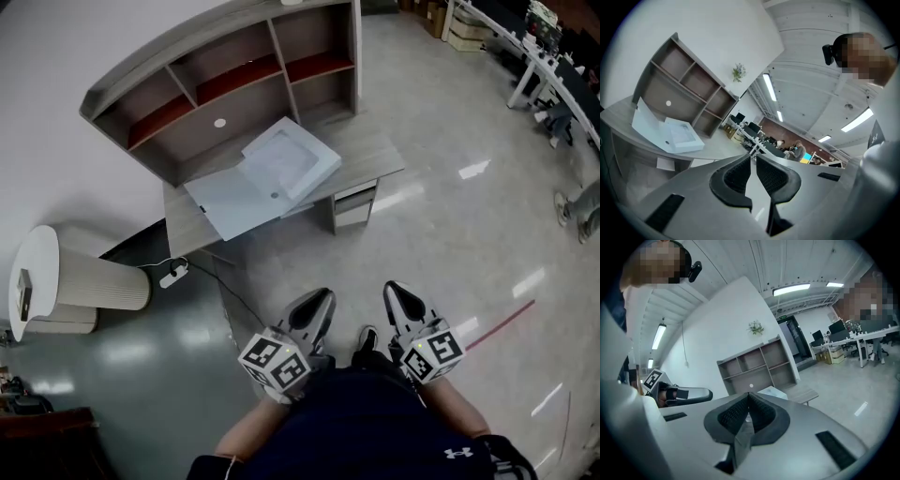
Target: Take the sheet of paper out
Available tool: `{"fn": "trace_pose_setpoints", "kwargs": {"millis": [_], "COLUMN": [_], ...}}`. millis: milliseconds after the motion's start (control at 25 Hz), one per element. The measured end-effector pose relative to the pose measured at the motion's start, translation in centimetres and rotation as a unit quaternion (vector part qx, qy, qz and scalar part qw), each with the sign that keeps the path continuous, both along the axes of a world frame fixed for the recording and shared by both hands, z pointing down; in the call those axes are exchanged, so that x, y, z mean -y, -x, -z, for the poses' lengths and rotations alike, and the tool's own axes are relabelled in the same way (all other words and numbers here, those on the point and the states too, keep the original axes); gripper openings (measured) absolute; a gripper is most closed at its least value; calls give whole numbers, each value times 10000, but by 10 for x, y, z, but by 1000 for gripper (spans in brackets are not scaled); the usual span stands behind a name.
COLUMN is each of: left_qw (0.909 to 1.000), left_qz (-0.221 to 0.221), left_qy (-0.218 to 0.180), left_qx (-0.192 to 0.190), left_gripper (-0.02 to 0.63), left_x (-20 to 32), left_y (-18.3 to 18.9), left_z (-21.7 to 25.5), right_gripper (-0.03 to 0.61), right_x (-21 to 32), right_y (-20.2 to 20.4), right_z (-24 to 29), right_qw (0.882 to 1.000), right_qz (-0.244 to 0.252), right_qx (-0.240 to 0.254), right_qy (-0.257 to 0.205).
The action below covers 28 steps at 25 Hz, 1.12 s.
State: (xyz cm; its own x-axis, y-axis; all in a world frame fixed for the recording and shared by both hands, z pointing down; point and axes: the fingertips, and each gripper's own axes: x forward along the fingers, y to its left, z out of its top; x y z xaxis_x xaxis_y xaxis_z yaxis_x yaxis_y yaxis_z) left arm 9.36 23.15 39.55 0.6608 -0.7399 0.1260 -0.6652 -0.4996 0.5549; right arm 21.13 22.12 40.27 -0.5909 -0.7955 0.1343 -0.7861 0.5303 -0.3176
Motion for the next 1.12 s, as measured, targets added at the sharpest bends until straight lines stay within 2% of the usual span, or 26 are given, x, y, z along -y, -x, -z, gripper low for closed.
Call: {"fn": "trace_pose_setpoints", "kwargs": {"millis": [320,520,640,760,840,960,1120], "left_qw": [9990,9985,9950,9847,9793,9772,9788], "left_qz": [62,86,0,65,149,243,532], "left_qy": [-394,-504,-765,-1261,-1488,-1605,-1602], "left_qx": [210,169,648,1204,1362,1371,1157], "left_gripper": [23,14,12,12,14,13,14], "left_x": [-5,-7,-8,-5,-2,1,9], "left_y": [49,84,104,128,144,168,195], "left_z": [12,12,14,22,26,32,37], "right_gripper": [12,12,12,12,12,12,12], "right_x": [-7,-6,-4,5,10,15,20], "right_y": [39,63,78,93,102,115,129], "right_z": [2,8,16,26,32,36,37], "right_qw": [9997,9995,9985,9968,9957,9947,9948], "right_qz": [-112,-264,-396,-543,-628,-698,-674], "right_qx": [-209,-138,-313,-450,-498,-550,-562], "right_qy": [-46,-99,-230,-383,-462,-524,-513]}}
